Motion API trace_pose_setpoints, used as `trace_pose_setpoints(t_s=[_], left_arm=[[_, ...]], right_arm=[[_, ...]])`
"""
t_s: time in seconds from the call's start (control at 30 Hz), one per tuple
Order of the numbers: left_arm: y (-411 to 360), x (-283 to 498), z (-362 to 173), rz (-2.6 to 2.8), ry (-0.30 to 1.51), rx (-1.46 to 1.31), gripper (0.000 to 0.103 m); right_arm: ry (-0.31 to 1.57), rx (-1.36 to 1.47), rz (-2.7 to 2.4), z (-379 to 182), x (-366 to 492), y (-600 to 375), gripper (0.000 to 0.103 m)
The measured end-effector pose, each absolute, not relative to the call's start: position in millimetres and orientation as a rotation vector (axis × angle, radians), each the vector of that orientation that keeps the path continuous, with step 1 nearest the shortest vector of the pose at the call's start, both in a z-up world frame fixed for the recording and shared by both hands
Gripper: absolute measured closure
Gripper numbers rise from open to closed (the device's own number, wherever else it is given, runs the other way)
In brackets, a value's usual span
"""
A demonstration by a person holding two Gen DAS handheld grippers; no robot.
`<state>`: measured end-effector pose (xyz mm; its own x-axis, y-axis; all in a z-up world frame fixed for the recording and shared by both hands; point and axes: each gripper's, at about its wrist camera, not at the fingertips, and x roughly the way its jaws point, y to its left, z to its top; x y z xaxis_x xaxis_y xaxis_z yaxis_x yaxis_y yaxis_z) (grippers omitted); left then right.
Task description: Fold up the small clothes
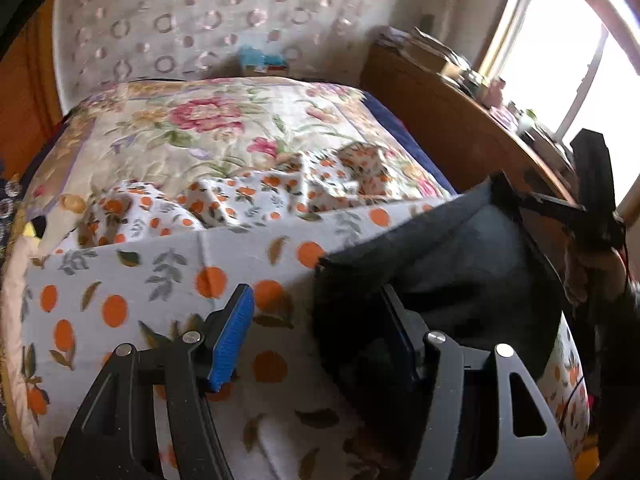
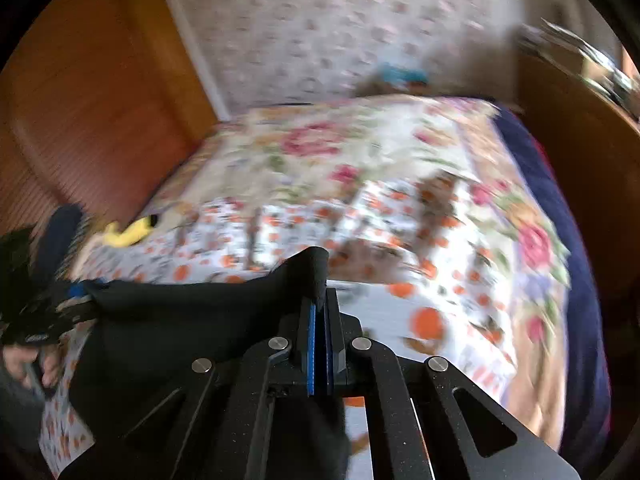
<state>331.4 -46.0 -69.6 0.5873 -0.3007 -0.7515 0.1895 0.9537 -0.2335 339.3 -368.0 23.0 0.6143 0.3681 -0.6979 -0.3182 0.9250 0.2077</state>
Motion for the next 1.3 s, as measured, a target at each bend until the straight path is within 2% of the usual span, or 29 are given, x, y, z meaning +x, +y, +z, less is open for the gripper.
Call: trace_pose_setpoints(t_s=[0.1, 0.17, 0.2, 0.23, 0.3, 0.33, 0.4, 0.67, 0.7, 0.73, 0.8, 0.87, 0.9, 0.93, 1.03, 1.3], left_arm=[[-39.3, 328.7, -65.7, -0.25, 0.871, -0.138, 0.04], [-38.0, 326.4, -66.7, -0.273, 0.885, -0.155, 0.04], [-38.5, 324.4, -66.7, -0.279, 0.887, -0.156, 0.04], [-40.1, 320.9, -66.5, -0.285, 0.887, -0.151, 0.04], [-45.1, 315.5, -66.2, -0.309, 0.891, -0.146, 0.04], [-47.7, 311.6, -66.9, -0.323, 0.895, -0.143, 0.04], [-52.5, 309.0, -68.9, -0.343, 0.907, -0.143, 0.04], [-71.2, 313.0, -80.4, -0.374, 0.932, -0.089, 0.039], [-72.5, 312.9, -80.2, -0.381, 0.932, -0.089, 0.039], [-73.8, 312.7, -80.4, -0.396, 0.93, -0.089, 0.04], [-75.2, 312.8, -81.5, -0.442, 0.921, -0.107, 0.058], [-74.5, 314.0, -82.3, -0.438, 0.914, -0.115, 0.08], [-73.5, 314.7, -82.7, -0.457, 0.919, -0.131, 0.084], [-71.8, 313.6, -81.4, -0.474, 0.915, -0.15, 0.09], [-68.3, 302.1, -64.8, -0.486, 0.88, -0.16, 0.093], [-52.5, 249.7, -2.5, -0.507, 0.707, -0.17, 0.094]], right_arm=[[0.815, 0.029, 0.355, 26.8, 330.3, -366.9, 0.1], [0.811, 0.012, 0.354, 30.7, 322.0, -363.6, 0.093], [0.809, -0.011, 0.346, 32.4, 317.5, -361.0, 0.079], [0.808, -0.026, 0.347, 33.9, 312.7, -358.7, 0.058], [0.802, -0.028, 0.368, 35.0, 301.9, -353.8, 0.031], [0.801, -0.033, 0.372, 34.1, 295.1, -352.2, 0.027], [0.819, -0.043, 0.379, 26.0, 294.3, -352.5, 0.026], [0.886, 0.003, 0.454, 7.4, 303.9, -359.1, 0.025], [0.884, 0.005, 0.465, 8.4, 304.5, -359.1, 0.028], [0.882, 0.011, 0.486, 9.1, 305.3, -359.3, 0.037], [0.882, 0.011, 0.523, 6.5, 308.3, -359.2, 0.044], [0.88, 0.009, 0.569, 2.4, 308.9, -360.2, 0.06], [0.89, 0.028, 0.607, -1.6, 310.3, -362.8, 0.073], [0.887, 0.045, 0.619, -2.5, 310.3, -364.7, 0.078], [0.843, 0.025, 0.602, -0.8, 303.4, -366.7, 0.084], [0.649, -0.014, 0.567, 53.4, 258.2, -360.3, 0.087]])
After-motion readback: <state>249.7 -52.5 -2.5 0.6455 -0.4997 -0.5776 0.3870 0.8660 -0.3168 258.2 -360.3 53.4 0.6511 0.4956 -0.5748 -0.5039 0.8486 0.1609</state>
